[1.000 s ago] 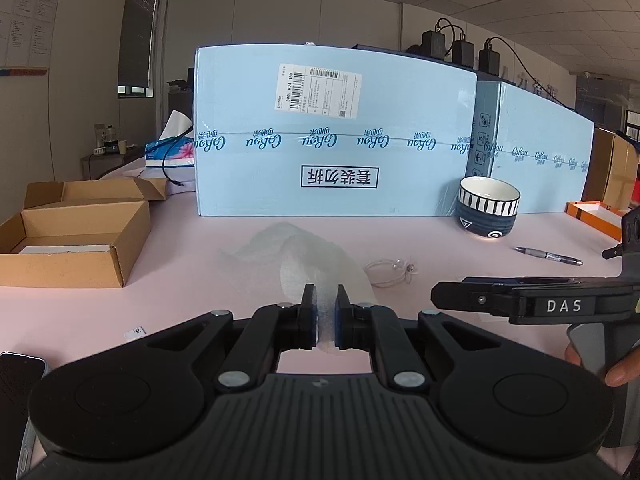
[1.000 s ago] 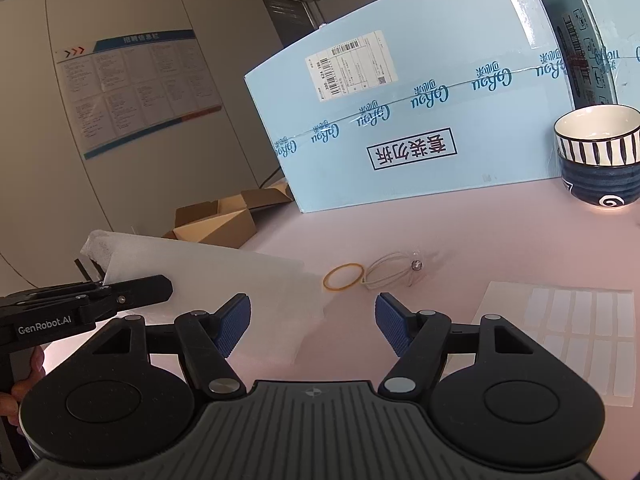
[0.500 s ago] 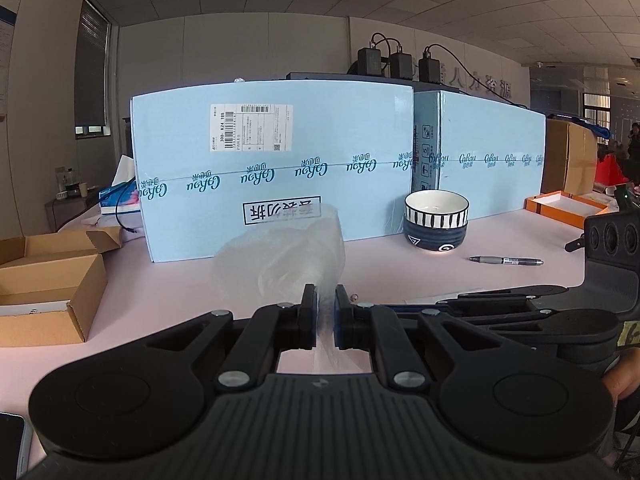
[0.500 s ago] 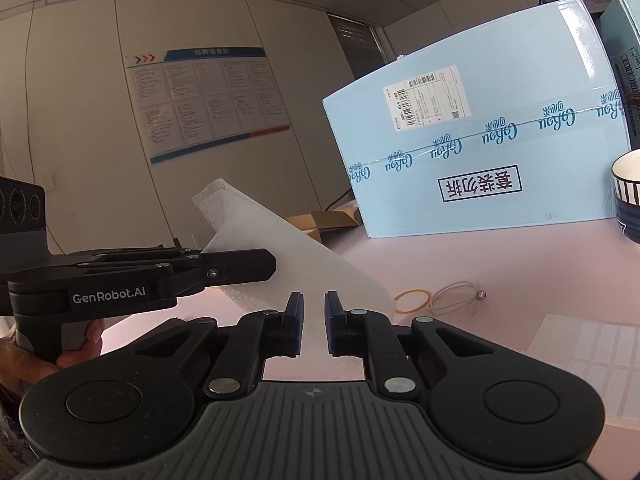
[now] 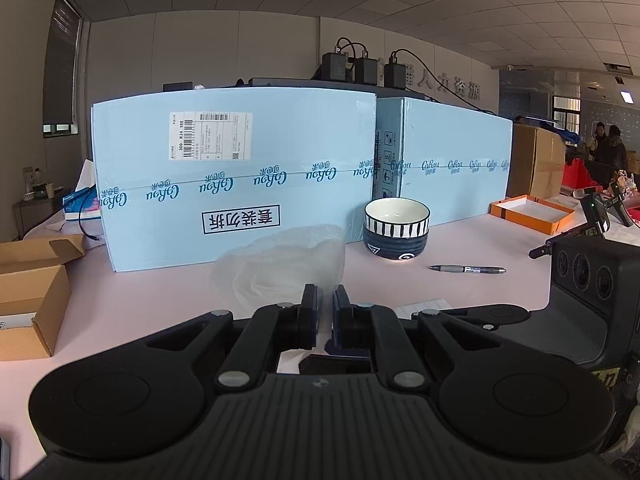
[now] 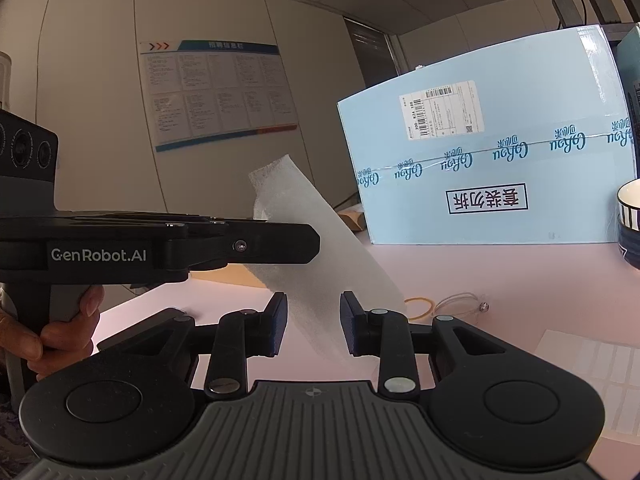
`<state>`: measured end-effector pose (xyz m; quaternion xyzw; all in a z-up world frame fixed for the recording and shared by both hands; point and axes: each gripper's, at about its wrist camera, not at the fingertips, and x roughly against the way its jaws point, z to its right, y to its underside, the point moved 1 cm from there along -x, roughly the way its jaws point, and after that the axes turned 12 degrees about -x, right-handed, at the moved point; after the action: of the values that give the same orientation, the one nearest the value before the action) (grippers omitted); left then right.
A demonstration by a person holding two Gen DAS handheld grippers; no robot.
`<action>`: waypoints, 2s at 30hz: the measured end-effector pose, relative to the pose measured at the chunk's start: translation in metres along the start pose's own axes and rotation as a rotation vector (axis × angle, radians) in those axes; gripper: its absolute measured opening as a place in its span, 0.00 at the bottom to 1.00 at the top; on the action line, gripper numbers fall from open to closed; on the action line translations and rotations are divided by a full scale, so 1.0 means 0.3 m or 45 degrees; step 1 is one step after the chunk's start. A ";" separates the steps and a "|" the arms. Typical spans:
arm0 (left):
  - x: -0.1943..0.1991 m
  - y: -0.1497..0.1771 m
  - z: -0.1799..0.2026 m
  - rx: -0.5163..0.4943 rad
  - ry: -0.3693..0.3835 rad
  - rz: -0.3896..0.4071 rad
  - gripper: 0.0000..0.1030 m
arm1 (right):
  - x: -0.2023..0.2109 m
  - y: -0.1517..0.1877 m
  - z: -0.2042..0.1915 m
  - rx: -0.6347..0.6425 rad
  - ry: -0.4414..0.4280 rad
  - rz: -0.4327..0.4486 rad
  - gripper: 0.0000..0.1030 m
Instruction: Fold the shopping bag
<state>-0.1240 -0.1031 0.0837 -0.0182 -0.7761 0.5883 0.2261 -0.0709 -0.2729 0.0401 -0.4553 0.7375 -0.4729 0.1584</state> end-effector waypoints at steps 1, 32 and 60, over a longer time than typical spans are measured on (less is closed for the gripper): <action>0.000 -0.001 0.010 -0.012 0.003 0.000 0.07 | 0.001 0.000 0.006 -0.014 0.010 0.002 0.13; 0.138 -0.002 -0.108 -0.078 -0.202 -0.006 0.10 | 0.239 -0.015 0.128 -0.533 -0.064 0.273 0.03; -0.093 0.142 0.034 -0.182 0.058 -0.197 0.38 | 0.292 0.059 0.159 -0.588 0.156 0.241 0.05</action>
<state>-0.1128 -0.1074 0.0332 0.0121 -0.8099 0.5116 0.2866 -0.0955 -0.3689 0.0184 -0.3787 0.8736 -0.3016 0.0486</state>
